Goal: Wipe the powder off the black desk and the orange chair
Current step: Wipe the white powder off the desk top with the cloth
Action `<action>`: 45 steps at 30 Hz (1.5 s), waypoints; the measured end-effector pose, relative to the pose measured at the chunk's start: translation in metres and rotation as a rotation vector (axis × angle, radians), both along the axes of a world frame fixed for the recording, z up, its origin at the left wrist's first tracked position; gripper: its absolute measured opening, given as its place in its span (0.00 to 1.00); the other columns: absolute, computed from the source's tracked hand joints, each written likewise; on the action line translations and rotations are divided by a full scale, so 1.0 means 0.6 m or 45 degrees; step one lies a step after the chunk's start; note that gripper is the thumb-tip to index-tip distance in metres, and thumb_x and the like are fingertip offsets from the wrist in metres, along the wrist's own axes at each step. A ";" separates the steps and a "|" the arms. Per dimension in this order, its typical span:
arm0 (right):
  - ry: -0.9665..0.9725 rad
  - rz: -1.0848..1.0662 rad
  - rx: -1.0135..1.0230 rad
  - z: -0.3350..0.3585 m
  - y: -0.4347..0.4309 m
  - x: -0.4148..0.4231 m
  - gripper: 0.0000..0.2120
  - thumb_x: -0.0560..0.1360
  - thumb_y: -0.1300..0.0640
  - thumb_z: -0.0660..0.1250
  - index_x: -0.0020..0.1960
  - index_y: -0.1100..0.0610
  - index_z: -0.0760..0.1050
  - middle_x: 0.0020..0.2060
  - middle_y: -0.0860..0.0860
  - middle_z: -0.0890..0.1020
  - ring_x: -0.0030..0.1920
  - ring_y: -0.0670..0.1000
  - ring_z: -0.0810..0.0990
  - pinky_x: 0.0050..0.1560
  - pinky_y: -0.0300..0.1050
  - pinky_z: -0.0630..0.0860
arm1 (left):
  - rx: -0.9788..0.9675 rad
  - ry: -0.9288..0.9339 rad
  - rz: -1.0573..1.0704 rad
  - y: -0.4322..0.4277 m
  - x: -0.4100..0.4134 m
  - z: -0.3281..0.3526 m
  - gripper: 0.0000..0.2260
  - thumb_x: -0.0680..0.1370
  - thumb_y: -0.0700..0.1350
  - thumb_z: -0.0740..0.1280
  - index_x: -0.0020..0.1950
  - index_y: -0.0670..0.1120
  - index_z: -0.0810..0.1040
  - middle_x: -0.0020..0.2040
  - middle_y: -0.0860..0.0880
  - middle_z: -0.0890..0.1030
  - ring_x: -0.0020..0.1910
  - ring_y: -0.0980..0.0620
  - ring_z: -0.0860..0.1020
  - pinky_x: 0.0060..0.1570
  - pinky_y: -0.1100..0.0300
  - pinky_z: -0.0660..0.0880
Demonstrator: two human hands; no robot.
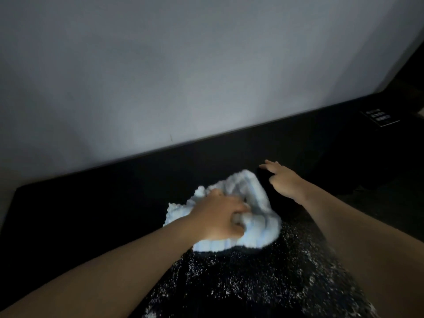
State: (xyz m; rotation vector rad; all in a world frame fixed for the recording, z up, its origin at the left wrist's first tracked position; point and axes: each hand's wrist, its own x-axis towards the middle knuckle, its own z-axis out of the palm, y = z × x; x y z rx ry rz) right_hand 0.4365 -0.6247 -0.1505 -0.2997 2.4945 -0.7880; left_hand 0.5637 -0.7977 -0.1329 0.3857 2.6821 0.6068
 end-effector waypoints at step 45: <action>0.149 -0.250 -0.552 0.066 -0.023 0.379 0.15 0.80 0.65 0.56 0.54 0.48 0.75 0.19 0.41 0.73 0.15 0.44 0.59 0.19 0.36 0.57 | -0.343 -0.065 1.372 -0.185 0.301 0.000 0.29 0.76 0.57 0.57 0.76 0.55 0.54 0.74 0.48 0.59 0.68 0.39 0.64 0.61 0.46 0.65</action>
